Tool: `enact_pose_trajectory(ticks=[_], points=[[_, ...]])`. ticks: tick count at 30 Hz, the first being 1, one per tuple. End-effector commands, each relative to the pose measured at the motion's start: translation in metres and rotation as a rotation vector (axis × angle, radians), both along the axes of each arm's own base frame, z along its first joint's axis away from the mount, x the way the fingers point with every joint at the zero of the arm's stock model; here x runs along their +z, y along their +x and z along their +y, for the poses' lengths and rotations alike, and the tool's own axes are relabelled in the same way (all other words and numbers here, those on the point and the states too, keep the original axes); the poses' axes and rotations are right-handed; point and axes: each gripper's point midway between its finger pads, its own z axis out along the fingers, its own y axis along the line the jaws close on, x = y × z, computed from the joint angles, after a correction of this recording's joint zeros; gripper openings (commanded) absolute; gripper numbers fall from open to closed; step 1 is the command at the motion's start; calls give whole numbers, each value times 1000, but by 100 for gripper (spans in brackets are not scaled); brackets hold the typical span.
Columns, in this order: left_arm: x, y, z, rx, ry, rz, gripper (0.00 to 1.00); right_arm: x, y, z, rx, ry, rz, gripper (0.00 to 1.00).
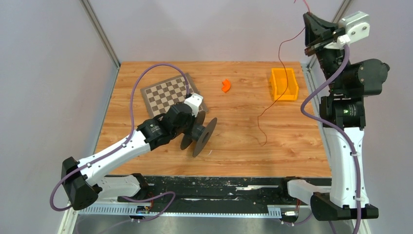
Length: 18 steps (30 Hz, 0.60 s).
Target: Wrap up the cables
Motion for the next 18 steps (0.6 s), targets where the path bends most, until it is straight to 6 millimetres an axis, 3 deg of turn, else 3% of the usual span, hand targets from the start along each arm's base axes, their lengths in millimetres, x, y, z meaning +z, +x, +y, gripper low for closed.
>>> enact_pose_trajectory(ticks=[1, 7, 12, 15, 18], points=[[25, 11, -18, 16, -115, -45, 0, -40, -5, 31, 175, -56, 71, 0], [29, 16, -26, 11, -116, -34, 3, -138, -6, 56, 361, -14, 323, 0], [34, 19, -28, 9, -115, -42, 11, -223, -33, 98, 621, 78, 608, 0], [37, 17, -31, -3, -127, -33, 22, -267, -55, 116, 683, 70, 716, 0], [46, 15, -30, -8, -133, -32, 33, -294, -64, 117, 673, 84, 784, 0]])
